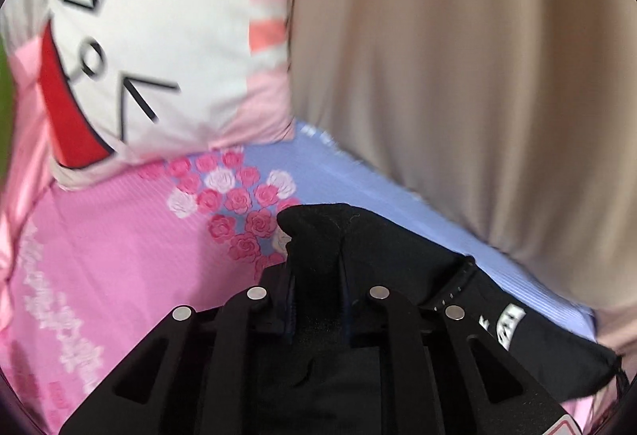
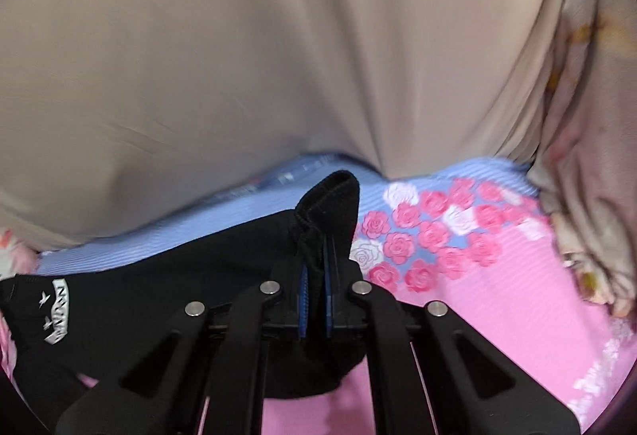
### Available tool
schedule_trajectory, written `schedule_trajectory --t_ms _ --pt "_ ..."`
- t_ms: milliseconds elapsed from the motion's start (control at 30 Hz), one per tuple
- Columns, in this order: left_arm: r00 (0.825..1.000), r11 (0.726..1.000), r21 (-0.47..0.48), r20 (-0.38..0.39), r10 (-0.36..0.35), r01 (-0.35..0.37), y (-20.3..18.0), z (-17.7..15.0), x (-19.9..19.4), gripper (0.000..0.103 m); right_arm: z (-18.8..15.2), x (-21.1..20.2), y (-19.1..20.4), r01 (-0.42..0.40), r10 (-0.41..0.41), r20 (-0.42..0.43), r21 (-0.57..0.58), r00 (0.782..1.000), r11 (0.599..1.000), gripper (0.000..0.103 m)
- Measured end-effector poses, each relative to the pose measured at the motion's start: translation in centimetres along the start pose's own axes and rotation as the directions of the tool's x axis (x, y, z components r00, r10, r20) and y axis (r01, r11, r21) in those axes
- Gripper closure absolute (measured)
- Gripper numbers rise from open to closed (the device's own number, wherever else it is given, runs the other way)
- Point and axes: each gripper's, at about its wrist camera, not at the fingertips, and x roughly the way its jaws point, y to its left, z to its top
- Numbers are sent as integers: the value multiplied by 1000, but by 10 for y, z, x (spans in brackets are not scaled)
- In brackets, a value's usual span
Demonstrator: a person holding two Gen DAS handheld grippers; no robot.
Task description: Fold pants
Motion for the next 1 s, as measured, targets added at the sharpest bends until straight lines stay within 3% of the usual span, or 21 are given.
schedule_trajectory --t_ms 200,333,500,533,600,700,767,800,833,867,900,1000 --pt "995 994 82 47 -83 79 17 -45 -104 89 -21 -95 -14 -73 76 70 -42 995 996 100" --pt "996 989 120 16 -91 88 35 -98 -135 89 -76 -136 -17 -75 77 22 -80 997 994 100" --pt "990 991 78 -97 -103 110 75 -186 -129 86 -147 -138 -36 -45 41 -59 -74 997 996 100" --pt "988 993 58 -121 -99 107 84 -197 -122 79 -158 -131 -40 -28 23 -77 -66 997 997 99" --pt "980 990 -59 -147 -136 129 107 -220 -111 72 -175 -119 -52 8 -12 -118 -39 993 999 98" --pt "961 943 -244 -103 -257 226 127 -238 -123 69 -189 -128 -51 31 -29 -102 20 994 999 92" --pt "954 922 -288 -73 -290 258 126 -240 -136 53 -190 -140 -53 23 -20 -78 45 997 999 90" --pt "955 916 -304 -59 -291 260 124 -241 -140 47 -191 -147 -53 19 -16 -59 52 998 998 83" --pt "955 908 -326 -46 -295 264 121 -244 -143 35 -193 -154 -54 18 -16 -38 66 999 998 63" --pt "948 887 -364 -28 -316 284 119 -248 -145 32 -195 -159 -55 14 -13 -18 80 1000 997 49" --pt "940 868 -390 -18 -340 306 119 -249 -143 32 -197 -166 -55 1 -1 5 94 1000 996 47" --pt "894 758 -515 37 -446 399 121 -262 -141 32 -208 -185 -47 -33 31 17 126 999 991 47"
